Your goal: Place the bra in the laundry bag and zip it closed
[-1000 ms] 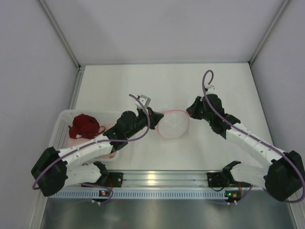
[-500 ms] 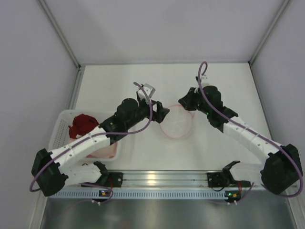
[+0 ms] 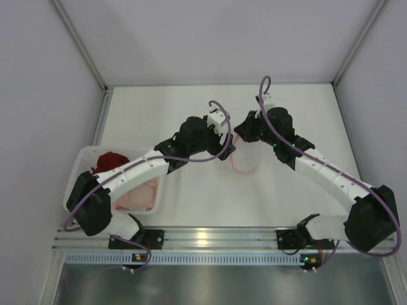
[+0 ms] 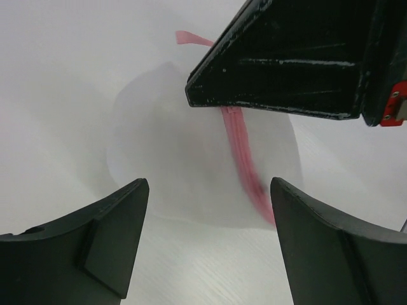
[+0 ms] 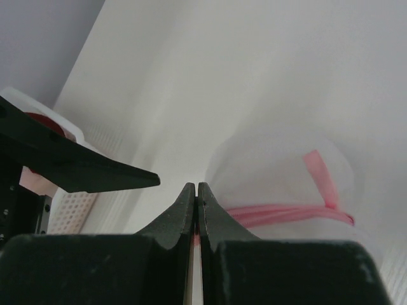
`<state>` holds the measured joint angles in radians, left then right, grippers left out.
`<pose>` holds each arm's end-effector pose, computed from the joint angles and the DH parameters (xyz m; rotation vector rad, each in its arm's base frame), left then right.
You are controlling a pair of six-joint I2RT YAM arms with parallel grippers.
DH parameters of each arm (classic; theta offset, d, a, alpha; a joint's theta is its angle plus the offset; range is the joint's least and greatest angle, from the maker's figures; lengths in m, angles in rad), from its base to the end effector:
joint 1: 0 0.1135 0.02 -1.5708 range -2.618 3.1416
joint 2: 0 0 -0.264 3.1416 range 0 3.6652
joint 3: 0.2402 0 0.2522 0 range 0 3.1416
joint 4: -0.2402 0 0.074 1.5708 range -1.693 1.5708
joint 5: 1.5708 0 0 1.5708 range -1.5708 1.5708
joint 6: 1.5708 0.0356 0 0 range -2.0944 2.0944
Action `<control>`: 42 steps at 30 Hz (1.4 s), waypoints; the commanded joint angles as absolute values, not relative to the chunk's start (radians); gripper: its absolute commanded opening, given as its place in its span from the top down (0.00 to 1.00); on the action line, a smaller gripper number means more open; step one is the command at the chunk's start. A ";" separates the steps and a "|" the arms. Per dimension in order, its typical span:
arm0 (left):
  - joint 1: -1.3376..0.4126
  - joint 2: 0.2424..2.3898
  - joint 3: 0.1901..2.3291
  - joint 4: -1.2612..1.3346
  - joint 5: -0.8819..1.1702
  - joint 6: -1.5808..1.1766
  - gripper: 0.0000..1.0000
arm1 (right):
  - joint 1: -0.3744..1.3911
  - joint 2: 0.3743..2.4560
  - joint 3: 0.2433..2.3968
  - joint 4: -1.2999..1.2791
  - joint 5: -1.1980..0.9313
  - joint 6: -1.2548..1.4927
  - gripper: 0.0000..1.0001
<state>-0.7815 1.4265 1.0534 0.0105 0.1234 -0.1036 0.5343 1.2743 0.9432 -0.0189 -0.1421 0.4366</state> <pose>0.2342 -0.2385 0.3026 0.7435 1.8530 -0.7010 0.2527 0.1554 0.3056 -0.1966 1.9882 0.7769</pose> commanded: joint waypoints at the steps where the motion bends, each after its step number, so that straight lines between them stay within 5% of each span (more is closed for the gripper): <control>1: -0.779 1.440 1.109 0.041 0.173 -0.072 0.17 | 0.546 1.258 1.011 0.017 -0.129 0.426 1.00; 33: -0.779 1.606 1.186 0.179 0.195 -0.385 0.20 | 0.561 1.301 1.049 -0.084 0.110 0.538 1.00; 39: -0.784 1.655 1.221 0.178 0.172 -0.403 0.30 | 0.565 1.295 1.055 -0.092 0.123 0.548 1.00; 42: -0.792 1.669 1.221 0.179 0.173 -0.399 0.56 | 0.565 1.287 1.055 -0.097 0.133 0.545 1.00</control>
<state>-0.7818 1.6588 1.1793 0.1280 0.1715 -0.3962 0.5514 1.3067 1.0039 -0.1127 0.1078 0.5358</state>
